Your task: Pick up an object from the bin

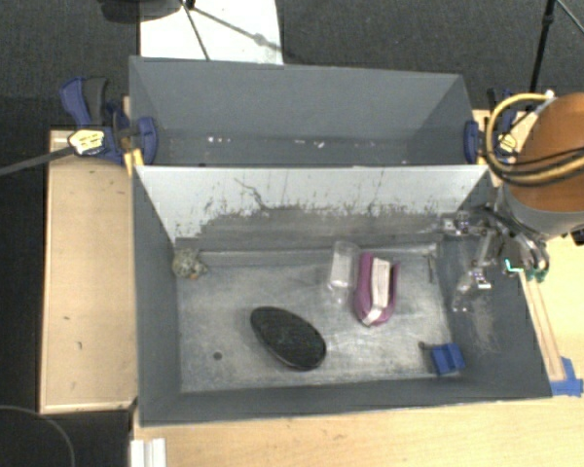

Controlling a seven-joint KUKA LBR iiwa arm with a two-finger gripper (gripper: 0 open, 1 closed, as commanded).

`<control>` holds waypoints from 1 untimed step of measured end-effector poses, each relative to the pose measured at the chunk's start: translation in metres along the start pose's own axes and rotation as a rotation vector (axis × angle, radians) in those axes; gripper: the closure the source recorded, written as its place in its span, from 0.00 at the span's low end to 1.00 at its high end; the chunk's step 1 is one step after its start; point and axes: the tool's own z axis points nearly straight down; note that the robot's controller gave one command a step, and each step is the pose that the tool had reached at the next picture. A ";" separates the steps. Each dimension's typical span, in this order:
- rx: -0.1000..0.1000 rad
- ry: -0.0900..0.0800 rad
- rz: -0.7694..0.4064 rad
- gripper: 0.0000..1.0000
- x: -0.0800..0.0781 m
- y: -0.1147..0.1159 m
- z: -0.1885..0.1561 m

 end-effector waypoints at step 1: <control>0.007 -0.021 -0.274 0.00 0.048 -0.018 0.070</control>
Offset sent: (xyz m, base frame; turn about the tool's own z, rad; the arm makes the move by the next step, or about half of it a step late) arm -0.0644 -0.0199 -0.0909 -0.2911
